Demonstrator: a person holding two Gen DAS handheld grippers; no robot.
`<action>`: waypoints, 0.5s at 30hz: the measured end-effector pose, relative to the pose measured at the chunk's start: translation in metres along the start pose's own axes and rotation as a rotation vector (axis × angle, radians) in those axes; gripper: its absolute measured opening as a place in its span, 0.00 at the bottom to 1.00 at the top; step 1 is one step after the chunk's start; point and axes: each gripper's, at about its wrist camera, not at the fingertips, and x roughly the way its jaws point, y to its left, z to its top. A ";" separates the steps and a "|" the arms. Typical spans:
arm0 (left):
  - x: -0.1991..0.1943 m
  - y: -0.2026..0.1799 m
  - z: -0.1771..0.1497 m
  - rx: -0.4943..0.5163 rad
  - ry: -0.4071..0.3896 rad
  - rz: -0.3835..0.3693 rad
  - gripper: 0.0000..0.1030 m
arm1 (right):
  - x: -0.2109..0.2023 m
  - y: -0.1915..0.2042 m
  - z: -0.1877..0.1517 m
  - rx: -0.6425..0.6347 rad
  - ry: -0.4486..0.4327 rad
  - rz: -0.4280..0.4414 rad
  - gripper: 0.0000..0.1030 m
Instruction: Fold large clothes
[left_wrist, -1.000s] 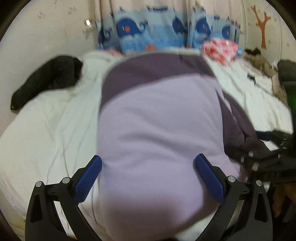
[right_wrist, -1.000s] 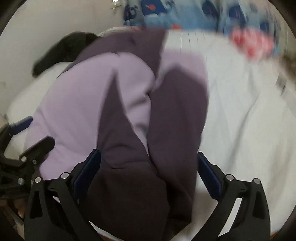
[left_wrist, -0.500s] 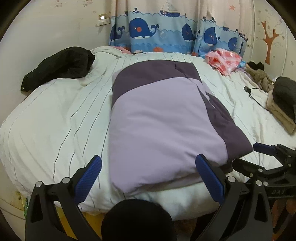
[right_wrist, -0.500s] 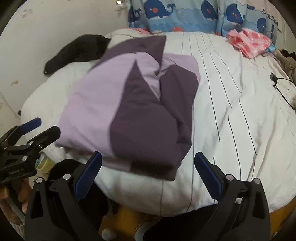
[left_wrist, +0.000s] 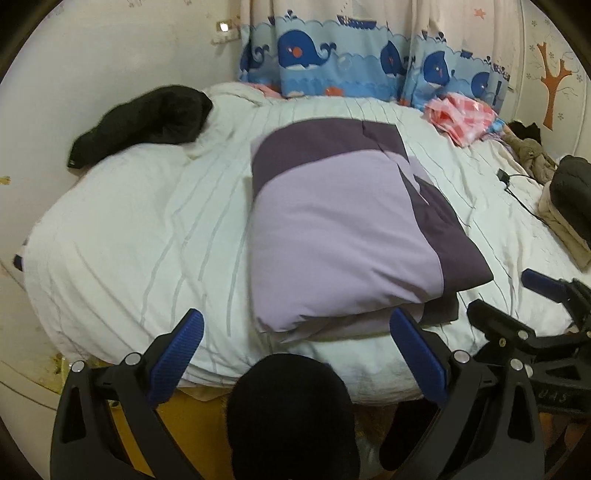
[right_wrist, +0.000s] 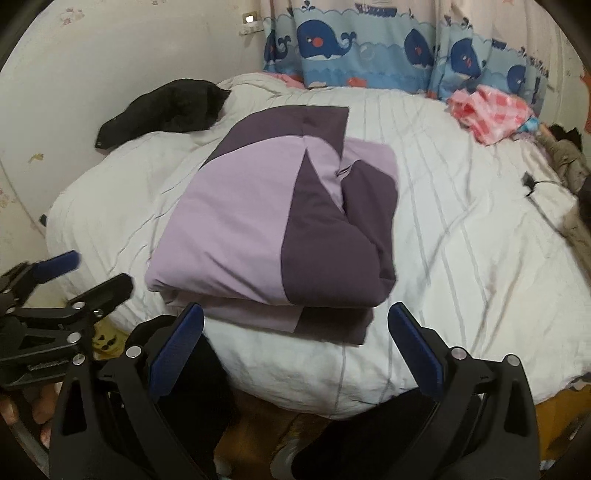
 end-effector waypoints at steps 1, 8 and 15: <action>-0.004 0.000 -0.001 0.001 -0.007 0.004 0.94 | -0.002 0.002 0.001 -0.003 0.004 -0.006 0.93; -0.019 0.001 -0.002 0.005 -0.040 0.014 0.94 | -0.010 0.007 -0.001 -0.001 -0.009 -0.023 0.93; -0.029 0.002 -0.004 0.002 -0.056 0.025 0.94 | -0.016 0.008 0.001 0.012 -0.001 -0.030 0.93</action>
